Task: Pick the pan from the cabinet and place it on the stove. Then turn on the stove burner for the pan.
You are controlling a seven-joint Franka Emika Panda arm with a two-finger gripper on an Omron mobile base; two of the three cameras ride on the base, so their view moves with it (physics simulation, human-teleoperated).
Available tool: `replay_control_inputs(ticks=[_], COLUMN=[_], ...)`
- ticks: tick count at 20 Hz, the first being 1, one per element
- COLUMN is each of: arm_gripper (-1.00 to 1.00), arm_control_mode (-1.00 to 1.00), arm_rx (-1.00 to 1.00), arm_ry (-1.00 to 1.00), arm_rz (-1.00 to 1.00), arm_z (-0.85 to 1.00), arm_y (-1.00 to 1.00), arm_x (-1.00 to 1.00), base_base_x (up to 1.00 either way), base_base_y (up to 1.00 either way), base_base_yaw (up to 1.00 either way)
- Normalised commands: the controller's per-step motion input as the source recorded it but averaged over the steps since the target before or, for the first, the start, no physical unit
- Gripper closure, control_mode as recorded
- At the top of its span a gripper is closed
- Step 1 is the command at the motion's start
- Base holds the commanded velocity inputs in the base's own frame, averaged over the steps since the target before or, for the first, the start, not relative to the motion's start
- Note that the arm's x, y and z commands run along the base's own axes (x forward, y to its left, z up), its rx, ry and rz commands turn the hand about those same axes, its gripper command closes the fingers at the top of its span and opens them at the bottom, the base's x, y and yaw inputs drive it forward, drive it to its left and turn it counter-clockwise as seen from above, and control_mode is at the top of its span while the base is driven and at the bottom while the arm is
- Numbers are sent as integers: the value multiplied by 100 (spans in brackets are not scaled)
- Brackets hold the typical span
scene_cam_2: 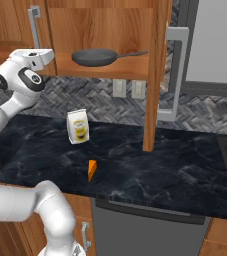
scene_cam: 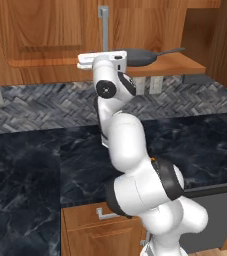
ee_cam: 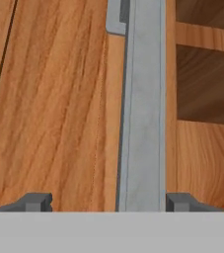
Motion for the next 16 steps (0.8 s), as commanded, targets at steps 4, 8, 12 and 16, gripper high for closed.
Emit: replay_control_inputs(ticks=[4,8,12,16], arm_gripper=[100,100,100,100], arm_control_mode=[-100,-100,-100,-100], arm_rx=[0,-1,-4,0], arm_ry=[0,3,3,1], arm_rz=[0,0,0,0], arm_z=[-10,-5,-4,-2], arm_y=[10,16,4,0], arm_x=[34,19,0,-13], base_base_x=[0,0,0,0], base_base_y=[0,0,0,0], base_base_yaw=[0,0,0,0])
